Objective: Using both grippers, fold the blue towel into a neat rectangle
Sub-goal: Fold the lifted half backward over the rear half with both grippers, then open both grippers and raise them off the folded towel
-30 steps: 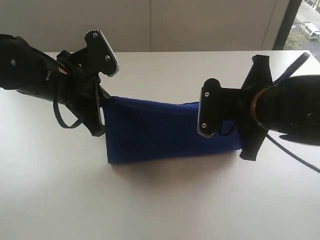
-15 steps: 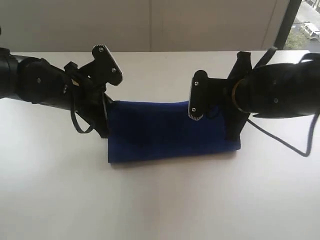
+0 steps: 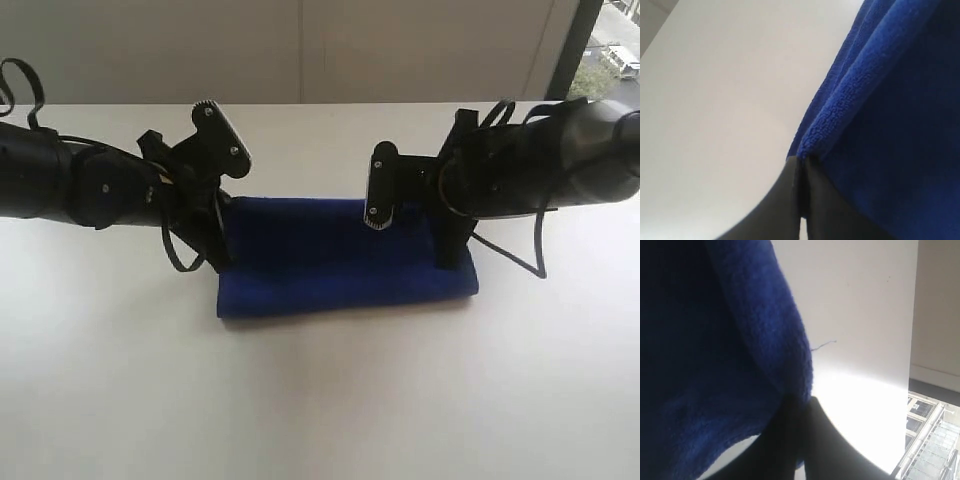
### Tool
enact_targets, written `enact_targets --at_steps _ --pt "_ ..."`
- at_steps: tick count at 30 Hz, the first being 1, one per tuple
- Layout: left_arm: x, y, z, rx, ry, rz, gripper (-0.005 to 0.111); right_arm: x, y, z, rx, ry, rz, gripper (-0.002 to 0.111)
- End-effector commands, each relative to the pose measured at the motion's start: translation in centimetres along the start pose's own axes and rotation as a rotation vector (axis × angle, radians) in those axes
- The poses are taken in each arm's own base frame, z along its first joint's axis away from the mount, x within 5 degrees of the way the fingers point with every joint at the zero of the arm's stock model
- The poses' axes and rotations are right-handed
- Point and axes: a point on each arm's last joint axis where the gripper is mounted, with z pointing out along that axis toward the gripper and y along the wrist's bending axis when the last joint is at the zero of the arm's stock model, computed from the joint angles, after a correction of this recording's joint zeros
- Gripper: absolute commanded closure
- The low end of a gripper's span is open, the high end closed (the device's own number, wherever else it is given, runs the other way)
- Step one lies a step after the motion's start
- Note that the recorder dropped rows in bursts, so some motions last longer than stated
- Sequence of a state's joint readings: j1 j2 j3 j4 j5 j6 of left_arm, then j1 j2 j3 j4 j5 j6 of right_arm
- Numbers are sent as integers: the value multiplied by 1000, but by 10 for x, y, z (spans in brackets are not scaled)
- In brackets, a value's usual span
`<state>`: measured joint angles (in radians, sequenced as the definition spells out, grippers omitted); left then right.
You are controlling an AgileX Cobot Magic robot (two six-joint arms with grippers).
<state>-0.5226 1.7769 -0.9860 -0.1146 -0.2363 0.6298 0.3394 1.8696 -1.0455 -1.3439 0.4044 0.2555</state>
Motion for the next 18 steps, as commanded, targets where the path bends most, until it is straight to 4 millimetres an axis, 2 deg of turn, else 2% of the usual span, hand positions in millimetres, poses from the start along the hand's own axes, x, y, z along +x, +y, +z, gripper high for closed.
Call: enact_targets --at_steps 1,8,10,11,12,13,15,18 --pt "11 3 11 -23 12 -32 107 3 -4 11 1 -3 10 108" --pt "18 0 24 -43 8 -30 106 0 -2 30 -24 -17 52 106" --pt "20 -1 28 -48 8 -29 97 -2 -3 35 -13 -16 79 94" --pt "21 -1 29 -52 5 -29 84 -3 -5 38 1 -10 113 82" --pt "21 -1 29 -52 5 -29 78 -4 -7 39 8 -8 130 77" --pt "21 -1 29 -52 5 -29 60 -3 -10 39 33 2 170 65" --pt "20 0 29 -59 -2 -29 45 -1 -20 38 96 38 251 55" --pt "17 2 26 -71 -18 -27 43 6 -36 31 200 119 431 60"
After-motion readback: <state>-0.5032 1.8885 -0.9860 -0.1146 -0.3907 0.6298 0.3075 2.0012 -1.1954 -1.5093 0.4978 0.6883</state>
